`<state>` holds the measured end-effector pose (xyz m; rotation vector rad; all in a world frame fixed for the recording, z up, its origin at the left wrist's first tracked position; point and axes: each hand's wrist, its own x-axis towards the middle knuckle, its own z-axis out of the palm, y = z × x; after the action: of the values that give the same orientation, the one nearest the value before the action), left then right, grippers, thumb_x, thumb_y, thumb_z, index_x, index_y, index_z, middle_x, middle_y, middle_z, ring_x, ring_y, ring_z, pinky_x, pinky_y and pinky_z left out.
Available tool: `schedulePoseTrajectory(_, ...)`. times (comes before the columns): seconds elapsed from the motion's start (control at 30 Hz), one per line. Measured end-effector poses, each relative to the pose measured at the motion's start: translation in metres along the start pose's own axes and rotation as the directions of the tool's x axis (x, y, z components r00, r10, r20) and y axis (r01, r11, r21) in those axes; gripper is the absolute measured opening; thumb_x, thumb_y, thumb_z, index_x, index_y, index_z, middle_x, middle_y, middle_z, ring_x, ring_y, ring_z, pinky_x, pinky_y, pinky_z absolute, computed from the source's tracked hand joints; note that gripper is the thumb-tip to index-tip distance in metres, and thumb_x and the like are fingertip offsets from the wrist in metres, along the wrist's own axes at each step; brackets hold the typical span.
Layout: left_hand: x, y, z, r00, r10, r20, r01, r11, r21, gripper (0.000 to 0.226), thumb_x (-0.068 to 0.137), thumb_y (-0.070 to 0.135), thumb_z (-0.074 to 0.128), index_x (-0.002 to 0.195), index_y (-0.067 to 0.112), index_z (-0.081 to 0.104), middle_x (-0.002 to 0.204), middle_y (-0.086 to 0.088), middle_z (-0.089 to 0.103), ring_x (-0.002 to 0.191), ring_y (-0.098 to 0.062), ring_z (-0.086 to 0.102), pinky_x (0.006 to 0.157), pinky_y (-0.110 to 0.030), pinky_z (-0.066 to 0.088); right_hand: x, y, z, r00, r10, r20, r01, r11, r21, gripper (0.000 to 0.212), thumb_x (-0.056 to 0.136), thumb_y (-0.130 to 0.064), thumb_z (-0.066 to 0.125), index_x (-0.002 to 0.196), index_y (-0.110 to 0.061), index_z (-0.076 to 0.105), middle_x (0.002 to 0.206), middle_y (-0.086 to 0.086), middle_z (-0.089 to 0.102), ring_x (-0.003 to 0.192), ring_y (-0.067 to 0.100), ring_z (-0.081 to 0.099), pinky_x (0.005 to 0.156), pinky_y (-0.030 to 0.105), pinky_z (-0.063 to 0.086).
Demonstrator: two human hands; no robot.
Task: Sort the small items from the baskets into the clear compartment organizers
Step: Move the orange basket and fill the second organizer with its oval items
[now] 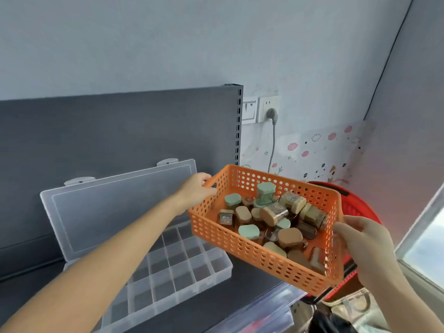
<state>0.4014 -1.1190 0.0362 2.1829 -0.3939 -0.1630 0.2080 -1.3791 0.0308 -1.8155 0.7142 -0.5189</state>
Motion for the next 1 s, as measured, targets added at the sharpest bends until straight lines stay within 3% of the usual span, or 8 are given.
schedulePoseTrajectory(0.17, 0.034, -0.003, 0.014, 0.99, 0.053, 0.13, -0.054, 0.999, 0.004, 0.024, 0.087, 0.014, 0.06, 0.111, 0.014, 0.061, 0.1, -0.005, 0.07, 0.084, -0.019, 0.07, 0.078, -0.039, 0.057, 0.008, 0.019, 0.004, 0.997, 0.071, -0.021, -0.071, 0.997, -0.016, 0.011, 0.084, -0.008, 0.063, 0.093, -0.011, 0.068, 0.079, 0.008, 0.072, 0.072, 0.026, 0.069, 0.073, 0.045, 0.058)
schedulePoseTrajectory(0.3, 0.058, -0.009, 0.025, 0.98, 0.084, 0.181, -0.097, 0.993, 0.062, 0.023, 0.086, 0.018, 0.06, 0.109, 0.018, 0.062, 0.095, -0.002, 0.072, 0.08, -0.018, 0.071, 0.079, -0.04, 0.058, 0.012, 0.033, 0.011, 0.988, 0.152, -0.027, -0.151, 0.988, 0.037, 0.009, 0.084, -0.004, 0.062, 0.09, -0.009, 0.064, 0.079, 0.011, 0.071, 0.076, 0.028, 0.07, 0.078, 0.049, 0.058)
schedulePoseTrajectory(0.43, 0.077, -0.017, 0.037, 0.975, 0.13, 0.182, -0.162, 0.972, 0.173, 0.026, 0.087, 0.021, 0.06, 0.113, 0.021, 0.058, 0.096, 0.001, 0.069, 0.083, -0.015, 0.069, 0.076, -0.037, 0.057, 0.01, 0.038, 0.022, 0.984, 0.174, -0.028, -0.174, 0.984, 0.026, 0.013, 0.083, 0.003, 0.058, 0.075, -0.006, 0.064, 0.071, 0.014, 0.071, 0.072, 0.031, 0.07, 0.076, 0.047, 0.058)
schedulePoseTrajectory(0.53, 0.089, -0.02, 0.042, 0.963, 0.163, 0.214, -0.214, 0.946, 0.242, 0.015, 0.088, 0.024, 0.06, 0.103, 0.022, 0.058, 0.088, 0.003, 0.069, 0.075, -0.013, 0.068, 0.071, -0.036, 0.058, 0.012, 0.042, 0.027, 0.977, 0.21, -0.041, -0.209, 0.977, 0.028, 0.018, 0.083, 0.004, 0.057, 0.069, -0.004, 0.063, 0.069, 0.014, 0.071, 0.071, 0.031, 0.07, 0.075, 0.047, 0.059)
schedulePoseTrajectory(0.63, 0.098, -0.019, 0.048, 0.953, 0.194, 0.234, -0.257, 0.925, 0.28, 0.015, 0.088, 0.025, 0.06, 0.102, 0.022, 0.059, 0.086, 0.002, 0.068, 0.074, -0.014, 0.067, 0.068, -0.035, 0.057, 0.011, 0.042, 0.028, 0.973, 0.225, -0.058, -0.223, 0.974, 0.044, 0.015, 0.085, 0.003, 0.057, 0.072, -0.004, 0.061, 0.073, 0.015, 0.071, 0.068, 0.026, 0.07, 0.072, 0.043, 0.059)
schedulePoseTrajectory(0.77, 0.108, -0.021, 0.059, 0.936, 0.223, 0.271, -0.308, 0.893, 0.329, 0.024, 0.09, 0.024, 0.059, 0.113, 0.022, 0.053, 0.088, 0.007, 0.062, 0.077, -0.009, 0.06, 0.059, -0.023, 0.043, 0.006, 0.039, 0.03, 0.971, 0.221, -0.089, -0.217, 0.974, 0.061, 0.015, 0.085, 0.004, 0.055, 0.073, -0.004, 0.06, 0.072, 0.014, 0.069, 0.067, 0.024, 0.069, 0.067, 0.036, 0.058)
schedulePoseTrajectory(1.0, 0.117, -0.04, 0.066, 0.926, 0.205, 0.316, -0.332, 0.84, 0.43, 0.027, 0.089, 0.023, 0.06, 0.115, 0.021, 0.054, 0.096, 0.001, 0.063, 0.08, -0.012, 0.061, 0.063, -0.028, 0.047, 0.003, 0.043, 0.04, 0.967, 0.241, -0.087, -0.234, 0.969, 0.08, 0.005, 0.084, 0.001, 0.058, 0.08, -0.003, 0.06, 0.08, 0.013, 0.067, 0.075, 0.024, 0.069, 0.07, 0.038, 0.061)
